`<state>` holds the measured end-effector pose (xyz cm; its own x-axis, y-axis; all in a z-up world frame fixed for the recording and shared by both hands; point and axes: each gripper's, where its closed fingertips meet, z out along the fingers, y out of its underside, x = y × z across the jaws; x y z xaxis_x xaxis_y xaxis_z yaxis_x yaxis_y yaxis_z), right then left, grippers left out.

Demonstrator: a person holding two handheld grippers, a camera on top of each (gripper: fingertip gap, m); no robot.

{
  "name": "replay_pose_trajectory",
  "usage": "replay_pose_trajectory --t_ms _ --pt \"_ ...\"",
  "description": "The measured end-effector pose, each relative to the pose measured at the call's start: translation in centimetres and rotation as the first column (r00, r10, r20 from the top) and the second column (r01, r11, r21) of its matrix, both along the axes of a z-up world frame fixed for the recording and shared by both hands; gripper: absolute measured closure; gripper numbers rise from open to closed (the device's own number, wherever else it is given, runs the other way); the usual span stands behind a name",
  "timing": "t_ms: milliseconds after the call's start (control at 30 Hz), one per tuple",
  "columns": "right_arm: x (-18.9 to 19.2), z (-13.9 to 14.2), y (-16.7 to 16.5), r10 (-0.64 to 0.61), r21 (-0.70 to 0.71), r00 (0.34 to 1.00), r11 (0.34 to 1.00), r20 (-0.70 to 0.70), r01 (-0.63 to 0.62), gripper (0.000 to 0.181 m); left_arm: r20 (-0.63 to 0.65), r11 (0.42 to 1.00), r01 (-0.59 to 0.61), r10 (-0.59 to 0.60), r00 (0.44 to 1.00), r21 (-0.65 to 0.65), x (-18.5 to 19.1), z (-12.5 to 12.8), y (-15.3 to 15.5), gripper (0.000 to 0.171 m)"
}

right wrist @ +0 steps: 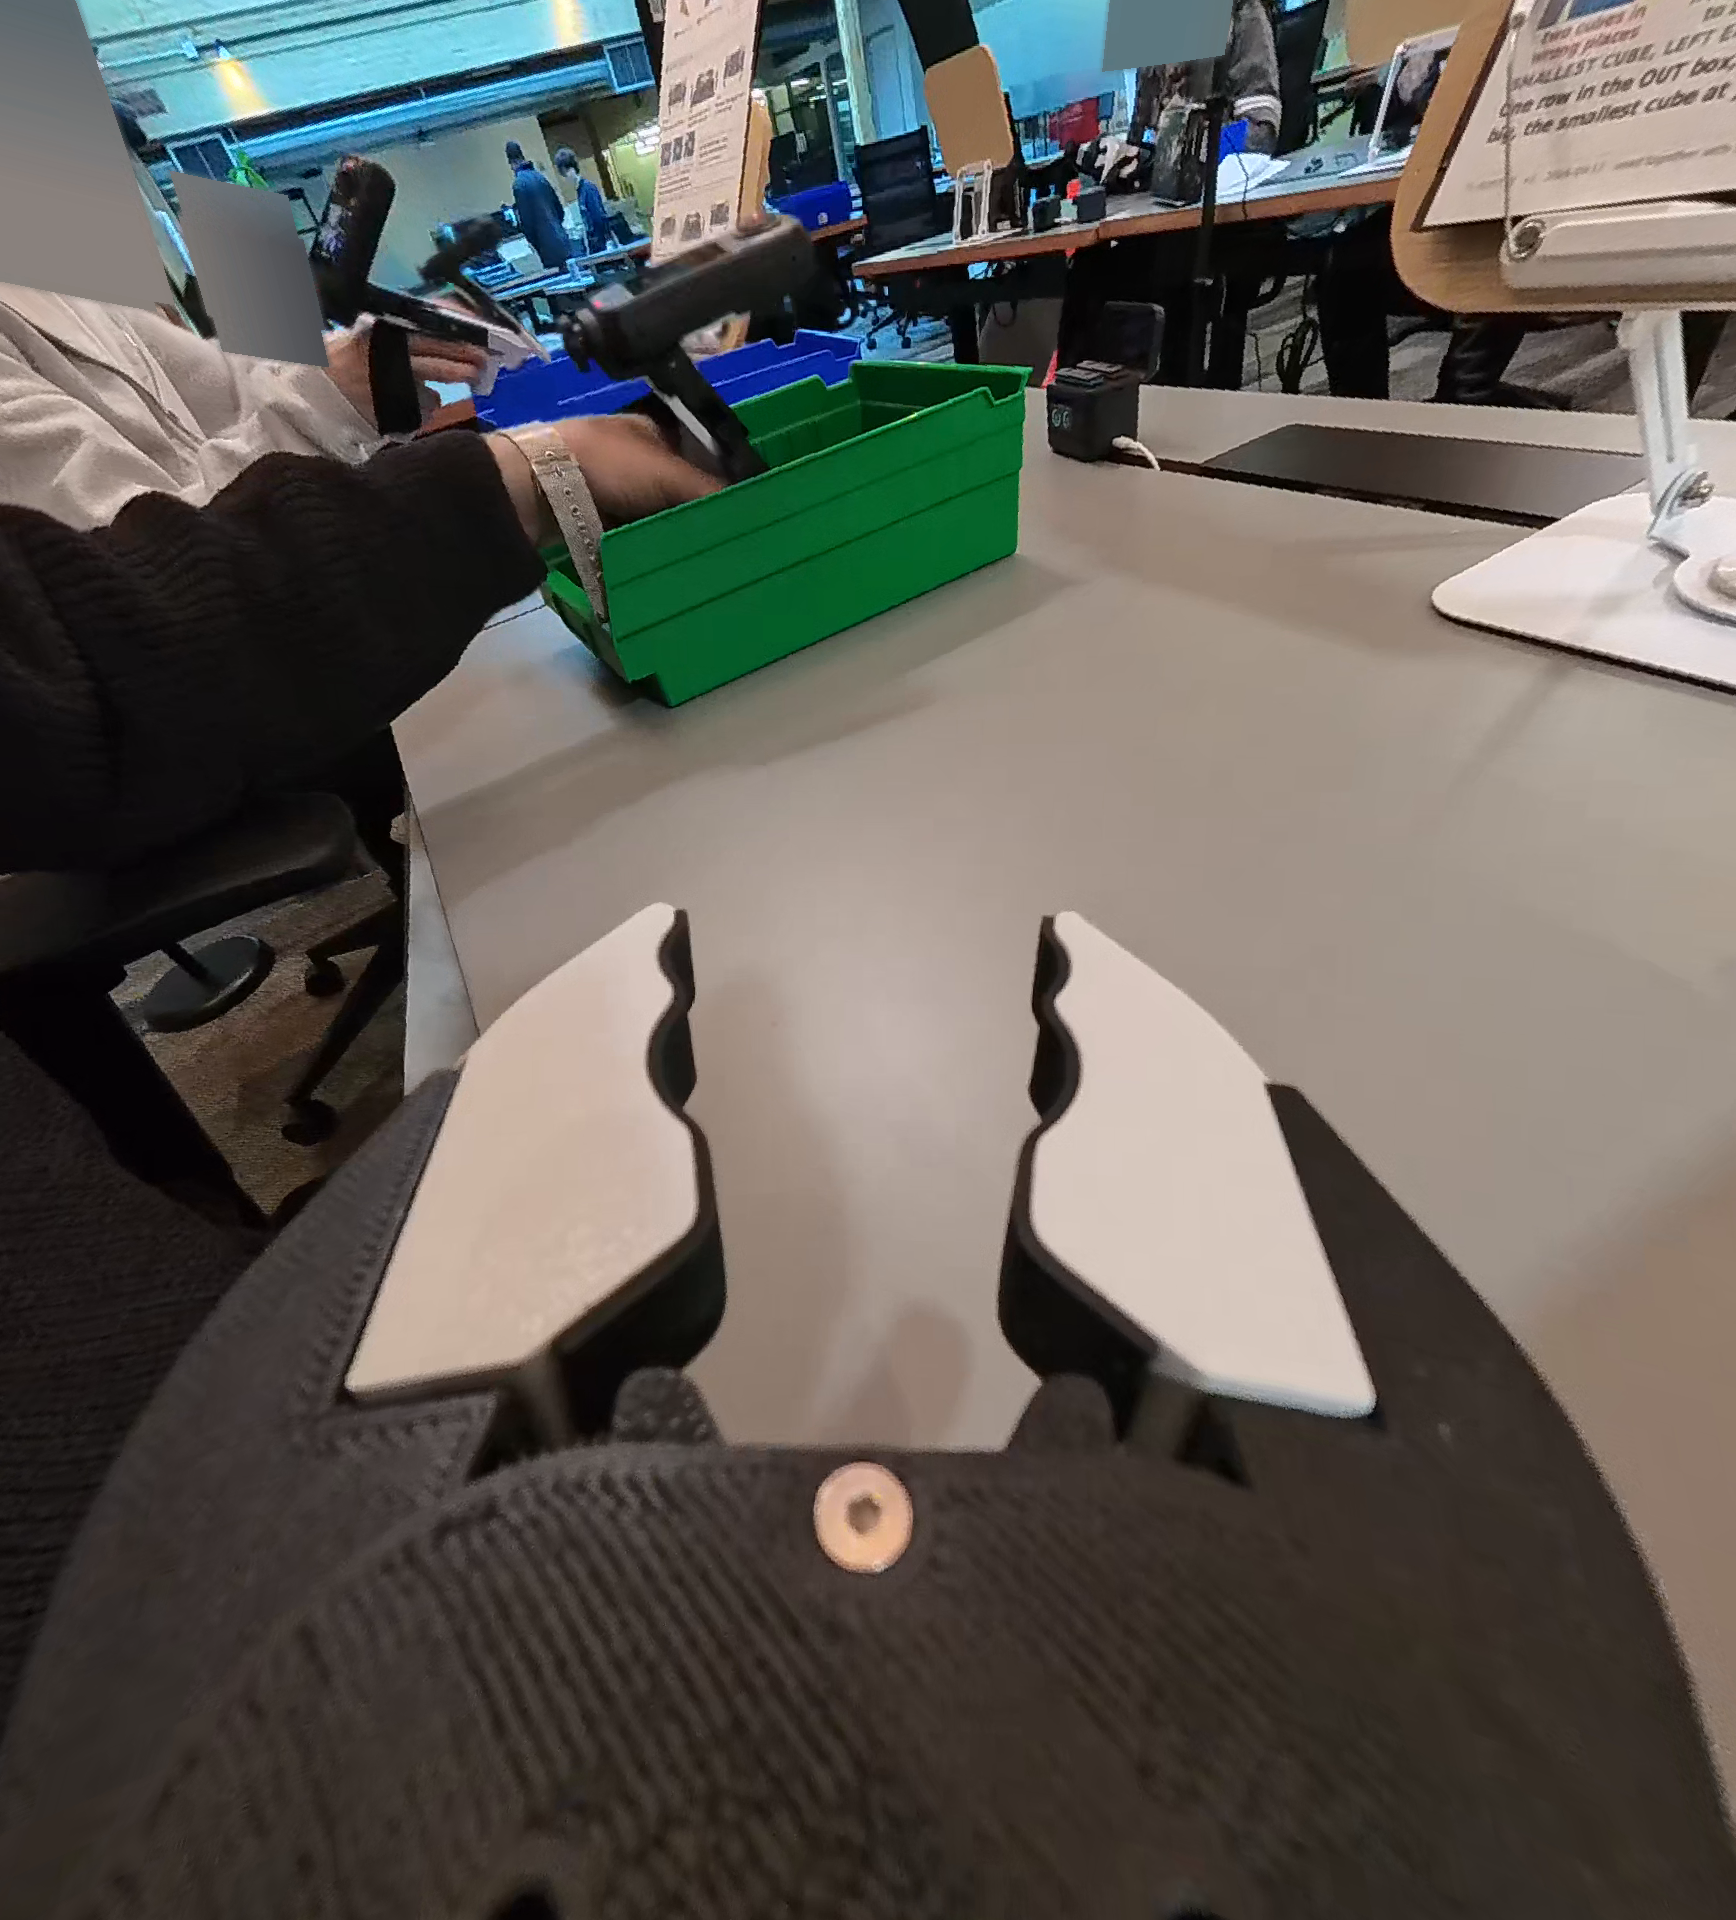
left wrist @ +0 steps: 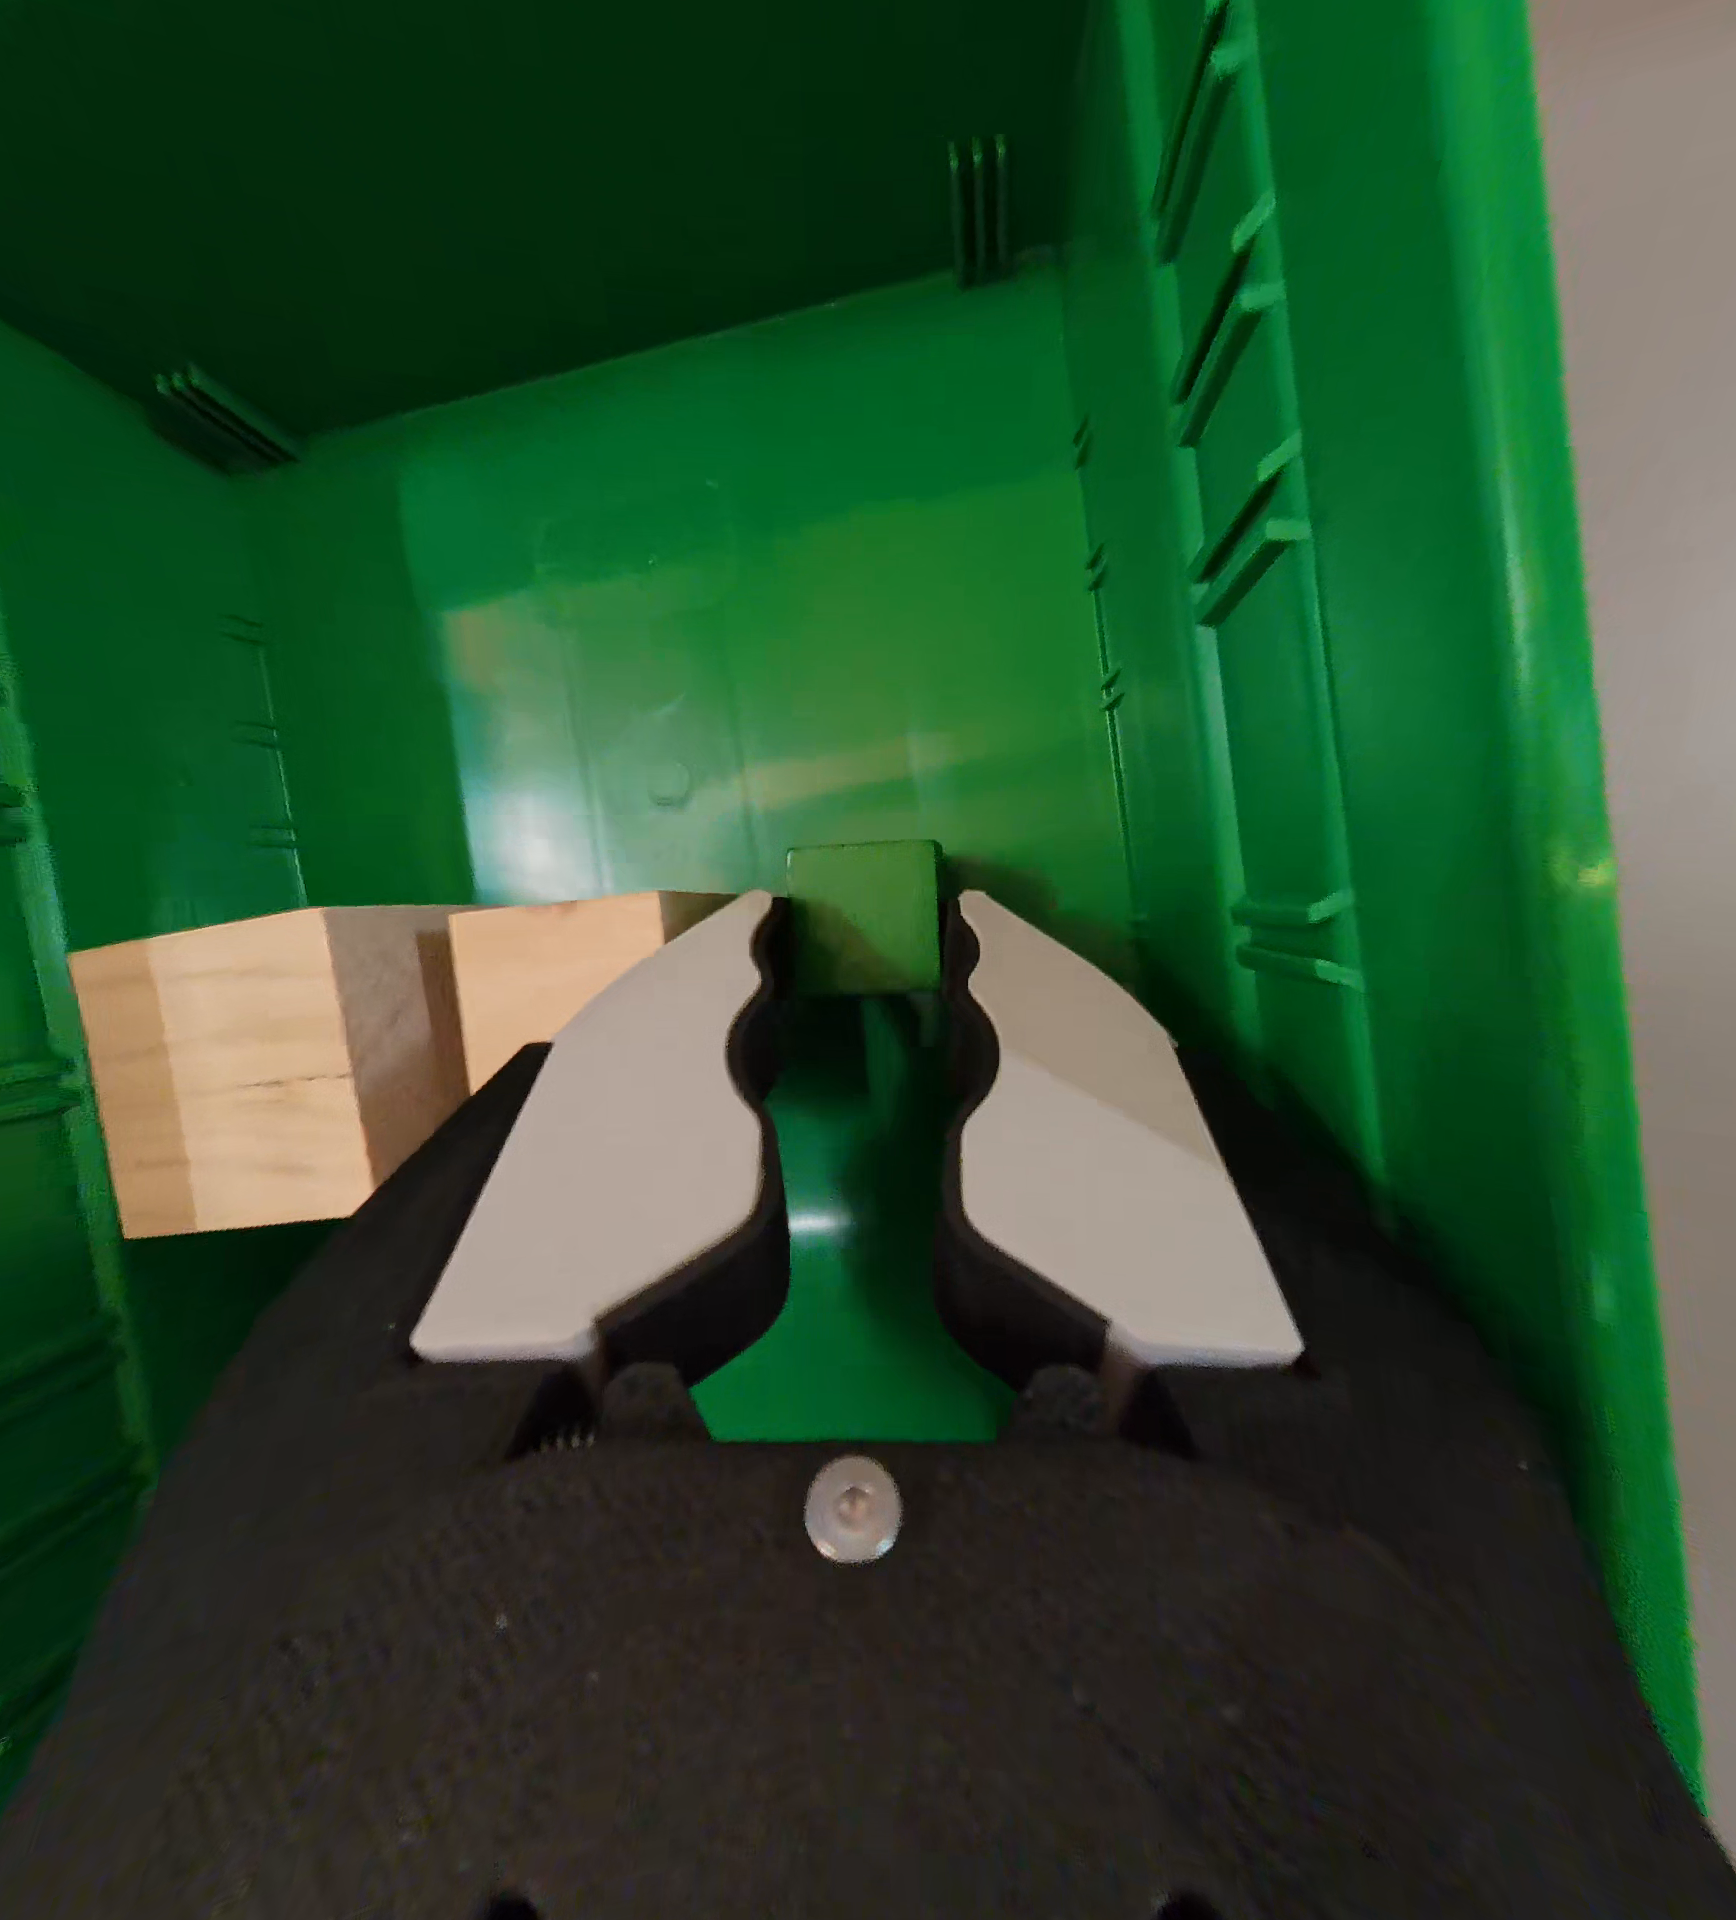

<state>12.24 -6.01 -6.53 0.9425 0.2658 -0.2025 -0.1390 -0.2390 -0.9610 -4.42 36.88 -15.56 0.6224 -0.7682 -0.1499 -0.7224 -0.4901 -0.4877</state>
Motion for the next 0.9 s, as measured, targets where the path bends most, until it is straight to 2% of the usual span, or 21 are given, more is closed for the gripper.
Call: replay_pose_trajectory --t_ms 100,200,300,367,433,500,567,667,733,800,833,900 --pt "0.0 -0.1 0.0 0.001 -0.002 1.0 1.0 0.001 -0.001 0.117 0.076 0.999 -0.011 0.008 0.997 0.043 -0.1 2.5 0.3 0.143" --pt "-0.2 -0.2 0.1 0.005 -0.01 1.0 1.0 0.004 -0.005 0.118 0.207 0.993 -0.033 0.008 0.978 0.116 -0.3 6.9 0.4 0.143" --pt "-0.3 -0.3 0.2 0.01 -0.01 1.0 1.0 -0.004 -0.01 0.118 0.422 0.982 -0.009 -0.073 0.904 0.189 0.6 12.5 -1.2 0.144" --pt "-0.4 -0.1 0.2 0.012 -0.004 1.0 1.0 -0.011 -0.012 0.119 0.575 0.978 0.071 -0.174 0.799 0.197 2.1 15.9 -4.3 0.144" --pt "-0.4 0.3 0.3 0.012 0.008 1.0 1.0 -0.013 -0.011 0.119 0.687 0.973 0.151 -0.23 0.689 0.174 3.6 18.2 -8.1 0.144" --pt "-0.4 1.0 0.4 0.011 0.03 1.0 0.999 -0.019 -0.01 0.119 0.787 0.948 0.274 -0.29 0.545 0.16 5.5 20.2 -12.8 0.144" --pt "-0.4 2.2 0.5 0.008 0.06 0.999 0.998 -0.043 -0.006 0.12 0.87 0.908 0.399 -0.297 0.394 0.129 7.4 21.4 -17.6 0.144" --pt "-0.9 4.5 0.6 0.027 0.13 0.987 0.991 -0.16 -0.006 0.121 0.96 0.806 0.587 -0.221 0.172 0.08 10.1 22.4 -24.8 0.144" --pt "-1.4 5.8 0.5 0.069 0.176 0.961 0.984 -0.269 -0.022 0.121 0.986 0.726 0.686 -0.149 0.081 0.053 11.5 21.7 -29.1 0.144" --pt "-1.7 6.3 0.2 0.114 0.212 0.931 0.976 -0.348 -0.041 0.121 0.994 0.651 0.758 -0.108 0.028 0.05 12.5 20.0 -33.1 0.144" --pt "-1.8 6.1 -0.1 0.13 0.22 0.921 0.974 -0.366 -0.05 0.121 0.994 0.622 0.781 -0.112 0.02 0.054 12.9 18.8 -34.8 0.144" --pt "-1.6 5.3 -0.4 0.152 0.222 0.909 0.973 -0.387 -0.068 0.121 0.989 0.596 0.802 -0.144 0.047 0.048 13.6 16.1 -37.1 0.144"
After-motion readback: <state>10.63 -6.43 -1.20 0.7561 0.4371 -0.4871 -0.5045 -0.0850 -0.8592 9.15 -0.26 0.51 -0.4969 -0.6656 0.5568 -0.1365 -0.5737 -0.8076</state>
